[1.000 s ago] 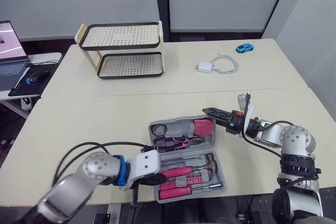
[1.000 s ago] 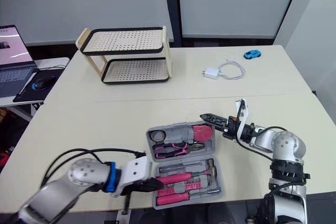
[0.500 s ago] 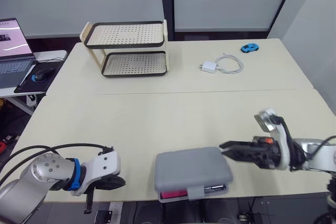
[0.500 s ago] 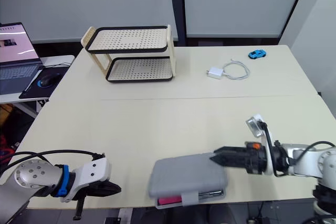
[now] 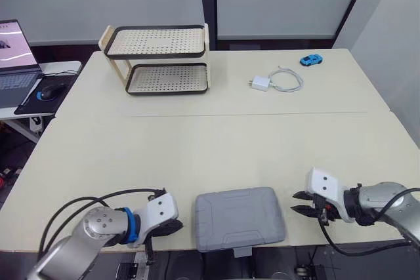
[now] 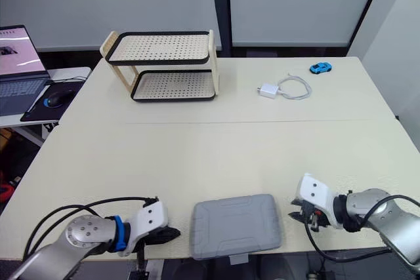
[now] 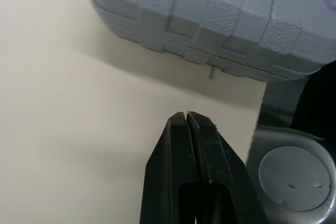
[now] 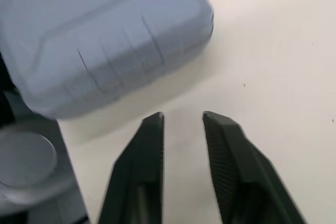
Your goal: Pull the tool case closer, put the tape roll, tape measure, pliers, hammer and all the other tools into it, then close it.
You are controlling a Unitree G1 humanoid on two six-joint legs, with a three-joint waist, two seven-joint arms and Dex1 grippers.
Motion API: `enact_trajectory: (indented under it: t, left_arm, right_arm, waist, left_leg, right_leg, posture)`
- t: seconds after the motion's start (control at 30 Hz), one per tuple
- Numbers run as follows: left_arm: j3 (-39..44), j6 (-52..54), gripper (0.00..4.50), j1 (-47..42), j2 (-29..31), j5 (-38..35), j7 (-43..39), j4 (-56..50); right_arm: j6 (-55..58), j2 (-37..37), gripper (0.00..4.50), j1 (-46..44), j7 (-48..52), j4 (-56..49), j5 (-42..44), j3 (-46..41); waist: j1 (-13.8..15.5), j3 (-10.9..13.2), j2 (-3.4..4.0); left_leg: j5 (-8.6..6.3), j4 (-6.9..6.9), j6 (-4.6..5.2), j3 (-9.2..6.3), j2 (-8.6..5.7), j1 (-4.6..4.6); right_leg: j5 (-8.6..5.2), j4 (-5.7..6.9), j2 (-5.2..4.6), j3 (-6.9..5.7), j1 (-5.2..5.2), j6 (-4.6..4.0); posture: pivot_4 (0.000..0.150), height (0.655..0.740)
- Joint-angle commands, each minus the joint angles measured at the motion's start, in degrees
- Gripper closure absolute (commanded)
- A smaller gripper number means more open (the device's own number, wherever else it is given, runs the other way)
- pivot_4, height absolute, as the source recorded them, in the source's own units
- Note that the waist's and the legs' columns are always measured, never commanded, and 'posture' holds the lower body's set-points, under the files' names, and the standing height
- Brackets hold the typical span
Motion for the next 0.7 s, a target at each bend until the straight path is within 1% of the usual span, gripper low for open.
enact_trajectory:
  t: [0.03, 0.13, 0.37, 0.53, 0.7]
  left_arm:
    - [-1.9, 1.6, 4.5, -0.9, 0.0, 1.7, 1.1, -1.7]
    - [-3.5, 3.1, 4.5, -2.2, -1.2, 2.2, 2.0, -1.7]
    - [-8.3, 3.1, 4.5, -6.7, -4.3, 4.7, 3.1, 0.0]
    - [-11.3, 2.1, 4.5, -10.9, -7.3, 6.4, 3.5, 2.3]
    - [-11.9, 2.5, 4.5, -12.4, -8.7, 7.1, 3.3, 2.9]
  right_arm:
    - [-7.8, 0.3, 4.47, -0.1, 1.7, 1.4, -6.9, 2.2]
    - [-9.1, 1.8, 4.47, -0.5, 2.5, 1.3, -9.8, 3.8]
    - [-4.7, 6.3, 4.47, -1.3, 3.9, -2.4, -10.9, 5.0]
    - [-2.3, 7.4, 4.47, -0.7, 4.6, -4.3, -11.3, 5.1]
    - [-1.1, 7.9, 4.47, -0.6, 4.6, -4.4, -11.9, 4.9]
  waist:
    - [0.0, 0.0, 0.0]
    - [0.0, 0.0, 0.0]
    - [0.2, 0.0, 0.04]
    - [0.5, -0.1, 0.15]
    - [1.0, -0.1, 0.17]
  left_leg:
    - [0.0, 0.0, 0.0, 0.0, 0.01, 0.01]
    - [0.0, 0.03, 0.0, -0.01, 0.0, 0.03]
    - [0.0, 0.07, 0.0, -0.05, -0.02, 0.06]
    - [0.0, 0.07, 0.0, -0.11, -0.04, 0.16]
    - [0.0, 0.08, 0.0, -0.11, -0.08, 0.41]
  right_leg:
    - [0.0, 0.02, 0.0, 0.01, 0.0, 0.0]
    - [0.0, 0.03, 0.0, 0.0, 0.03, 0.0]
    - [0.0, 0.03, -0.02, 0.01, 0.12, -0.01]
    - [0.0, -0.02, -0.05, -0.03, 0.29, -0.01]
    - [0.0, -0.04, -0.08, -0.04, 0.57, 0.0]
  posture:
    - [0.15, 0.74]
    - [0.15, 0.74]
    - [0.15, 0.74]
    - [0.15, 0.74]
    - [0.15, 0.74]
